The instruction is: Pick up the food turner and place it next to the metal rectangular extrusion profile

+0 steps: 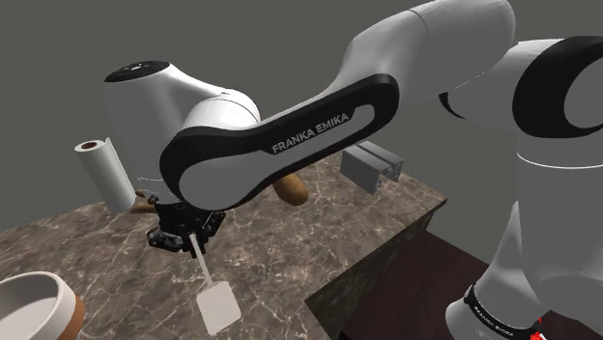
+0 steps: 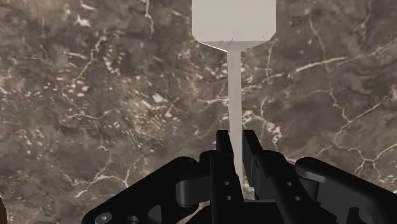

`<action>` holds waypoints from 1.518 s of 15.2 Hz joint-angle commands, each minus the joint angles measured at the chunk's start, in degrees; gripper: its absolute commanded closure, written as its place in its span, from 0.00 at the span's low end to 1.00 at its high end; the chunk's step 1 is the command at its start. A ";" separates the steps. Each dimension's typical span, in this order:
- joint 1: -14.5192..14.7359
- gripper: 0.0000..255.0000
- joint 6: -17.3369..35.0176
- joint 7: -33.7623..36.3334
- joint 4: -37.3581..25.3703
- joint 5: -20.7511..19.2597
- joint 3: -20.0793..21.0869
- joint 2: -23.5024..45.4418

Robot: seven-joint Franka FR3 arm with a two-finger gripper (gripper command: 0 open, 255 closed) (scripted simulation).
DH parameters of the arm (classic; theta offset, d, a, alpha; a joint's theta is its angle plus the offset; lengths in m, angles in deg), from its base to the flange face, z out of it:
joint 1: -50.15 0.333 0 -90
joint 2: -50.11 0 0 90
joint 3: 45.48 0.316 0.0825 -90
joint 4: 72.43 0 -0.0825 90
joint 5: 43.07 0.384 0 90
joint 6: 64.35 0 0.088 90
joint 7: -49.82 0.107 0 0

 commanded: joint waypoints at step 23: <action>-10.72 1.00 -2.29 -14.45 15.87 13.28 -0.98 -22.58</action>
